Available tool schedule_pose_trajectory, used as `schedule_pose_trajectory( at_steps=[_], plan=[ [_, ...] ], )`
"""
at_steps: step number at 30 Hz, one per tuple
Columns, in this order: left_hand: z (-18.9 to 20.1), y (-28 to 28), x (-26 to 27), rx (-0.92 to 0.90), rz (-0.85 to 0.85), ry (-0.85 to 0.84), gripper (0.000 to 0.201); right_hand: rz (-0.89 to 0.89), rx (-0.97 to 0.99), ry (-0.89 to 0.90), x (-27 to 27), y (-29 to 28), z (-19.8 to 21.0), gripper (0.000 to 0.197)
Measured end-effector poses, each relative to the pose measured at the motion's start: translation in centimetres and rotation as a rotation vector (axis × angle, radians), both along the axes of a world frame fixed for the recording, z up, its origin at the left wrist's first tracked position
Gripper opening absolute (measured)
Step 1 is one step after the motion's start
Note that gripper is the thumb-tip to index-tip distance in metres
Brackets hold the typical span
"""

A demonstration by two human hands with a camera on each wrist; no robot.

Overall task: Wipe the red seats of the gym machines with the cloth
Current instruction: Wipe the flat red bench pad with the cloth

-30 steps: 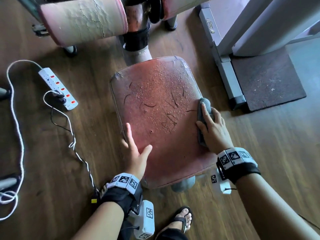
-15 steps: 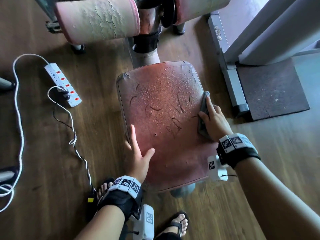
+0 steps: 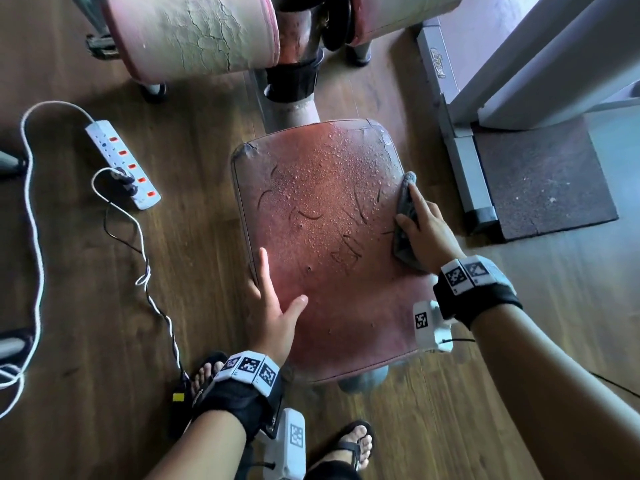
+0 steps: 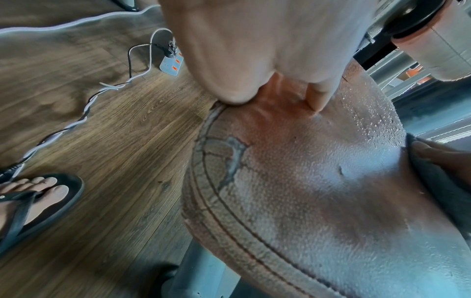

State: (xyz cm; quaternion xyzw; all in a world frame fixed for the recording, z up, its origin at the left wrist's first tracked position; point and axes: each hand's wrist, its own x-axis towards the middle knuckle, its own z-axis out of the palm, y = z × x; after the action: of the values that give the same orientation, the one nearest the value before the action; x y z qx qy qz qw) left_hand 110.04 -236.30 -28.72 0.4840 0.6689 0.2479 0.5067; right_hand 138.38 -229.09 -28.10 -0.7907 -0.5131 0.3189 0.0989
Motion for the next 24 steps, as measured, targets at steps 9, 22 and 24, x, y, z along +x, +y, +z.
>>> schedule_pose_trajectory(
  at_steps=[9, 22, 24],
  plan=[
    [-1.2, -0.2, -0.3, -0.021, 0.016, -0.082, 0.098, 0.051, -0.024, -0.001, 0.0, 1.6, 0.3, 0.066],
    [-2.0, -0.2, -0.7, 0.03, -0.018, -0.041, 0.096, 0.086, 0.013, -0.013, 0.3, 11.6, -0.5, 0.058],
    [-2.0, -0.3, -0.7, 0.031, -0.016, -0.046, 0.096, 0.095, 0.016, -0.011, 0.3, 11.1, -0.5, 0.058]
  ],
)
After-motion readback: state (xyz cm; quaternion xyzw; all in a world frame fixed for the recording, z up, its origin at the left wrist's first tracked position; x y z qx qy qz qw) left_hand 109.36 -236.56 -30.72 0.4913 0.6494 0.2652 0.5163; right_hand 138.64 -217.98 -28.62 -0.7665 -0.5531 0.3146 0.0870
